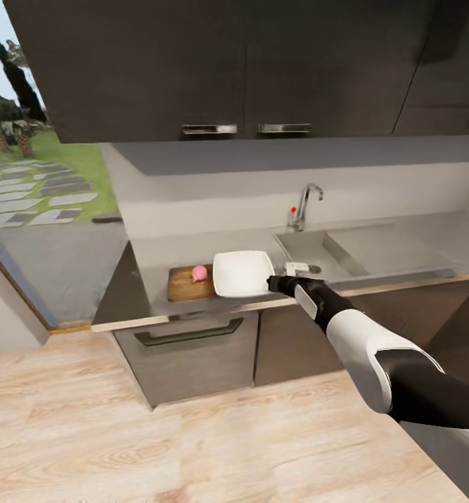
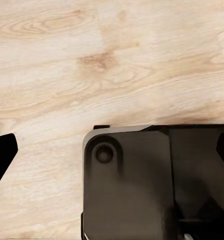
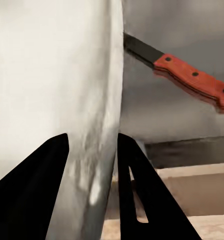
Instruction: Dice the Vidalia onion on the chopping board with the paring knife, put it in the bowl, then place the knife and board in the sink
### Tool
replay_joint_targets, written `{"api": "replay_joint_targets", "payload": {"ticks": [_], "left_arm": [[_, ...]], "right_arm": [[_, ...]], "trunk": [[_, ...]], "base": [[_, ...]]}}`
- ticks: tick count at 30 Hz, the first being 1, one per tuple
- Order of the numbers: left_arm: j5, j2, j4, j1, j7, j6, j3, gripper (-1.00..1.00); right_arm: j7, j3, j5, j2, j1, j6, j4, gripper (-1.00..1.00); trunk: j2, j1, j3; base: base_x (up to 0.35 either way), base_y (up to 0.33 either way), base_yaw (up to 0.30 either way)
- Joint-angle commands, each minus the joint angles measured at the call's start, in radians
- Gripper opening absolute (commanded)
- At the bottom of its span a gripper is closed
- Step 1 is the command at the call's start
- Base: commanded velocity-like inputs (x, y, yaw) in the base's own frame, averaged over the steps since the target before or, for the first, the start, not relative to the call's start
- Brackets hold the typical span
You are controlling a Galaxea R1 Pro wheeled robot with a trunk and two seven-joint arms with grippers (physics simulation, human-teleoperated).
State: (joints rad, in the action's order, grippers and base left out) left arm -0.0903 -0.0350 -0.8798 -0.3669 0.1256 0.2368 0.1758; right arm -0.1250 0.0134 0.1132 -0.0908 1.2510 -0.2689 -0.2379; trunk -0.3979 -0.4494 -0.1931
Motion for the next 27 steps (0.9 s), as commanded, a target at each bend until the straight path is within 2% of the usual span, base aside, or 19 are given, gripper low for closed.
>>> {"api": "replay_joint_targets", "payload": {"ticks": [1,10,27], "left_arm": [[-0.009,-0.002,-0.001,0.0,0.008,0.003,0.007,1.0],[-0.009,-0.003,-0.002,0.0,0.008,0.003,0.007,1.0],[-0.009,-0.003,-0.002,0.0,0.008,0.003,0.007,1.0]], "right_arm": [[0.001,0.0,0.011,0.0,0.001,-0.006,-0.001,-1.0],[0.001,0.0,0.011,-0.008,0.001,-0.006,-0.001,-1.0],[0.001,0.0,0.009,-0.009,0.001,-0.006,-0.001,-1.0]], "trunk": [[-0.002,-0.001,-0.002],[-0.002,-0.001,-0.002],[-0.002,-0.001,-0.002]], "base": [[0.0,0.304,0.272],[0.0,0.304,0.214],[0.0,0.304,0.004]]}}
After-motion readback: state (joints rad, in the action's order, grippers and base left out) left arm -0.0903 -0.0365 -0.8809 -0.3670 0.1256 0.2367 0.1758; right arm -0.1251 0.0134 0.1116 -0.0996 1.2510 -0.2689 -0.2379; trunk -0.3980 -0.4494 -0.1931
